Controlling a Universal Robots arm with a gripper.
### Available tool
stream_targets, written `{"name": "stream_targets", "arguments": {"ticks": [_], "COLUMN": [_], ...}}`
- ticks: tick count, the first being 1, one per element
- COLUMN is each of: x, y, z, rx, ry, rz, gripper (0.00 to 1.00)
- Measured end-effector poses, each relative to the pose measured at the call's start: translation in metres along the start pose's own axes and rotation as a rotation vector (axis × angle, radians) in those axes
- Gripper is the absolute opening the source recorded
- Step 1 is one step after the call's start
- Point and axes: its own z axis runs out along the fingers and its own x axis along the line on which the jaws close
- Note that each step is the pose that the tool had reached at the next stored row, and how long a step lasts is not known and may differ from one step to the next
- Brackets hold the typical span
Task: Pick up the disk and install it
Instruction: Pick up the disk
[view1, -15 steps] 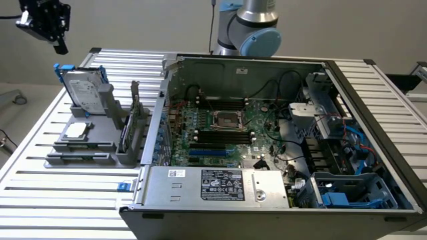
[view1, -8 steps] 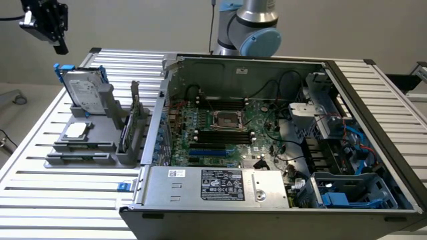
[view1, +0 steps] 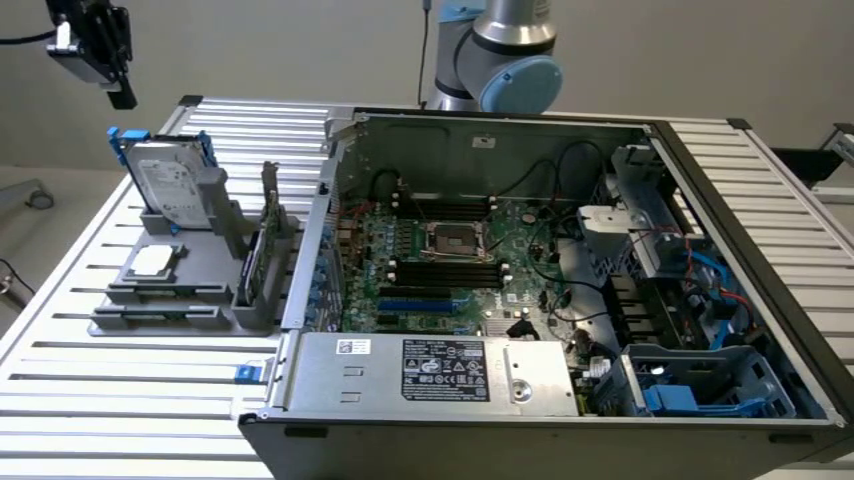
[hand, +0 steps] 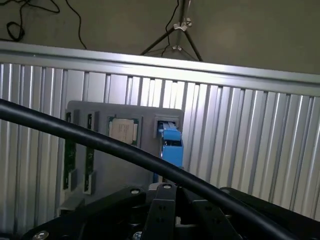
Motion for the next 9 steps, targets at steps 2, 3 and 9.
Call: {"name": "stream_targets", "arguments": {"ticks": [2,3,9], "x": [0.0,0.0,-0.0002], "y": [0.0,-0.0001,-0.0001], "z": [0.0,0.0,0.0044], "rx": [0.0001,0.0,0.0013], "ry": [0.0001,0.0001,0.0002], "rz": [0.0,0.0,0.0], "gripper": [0.17,0.17,0.42]}}
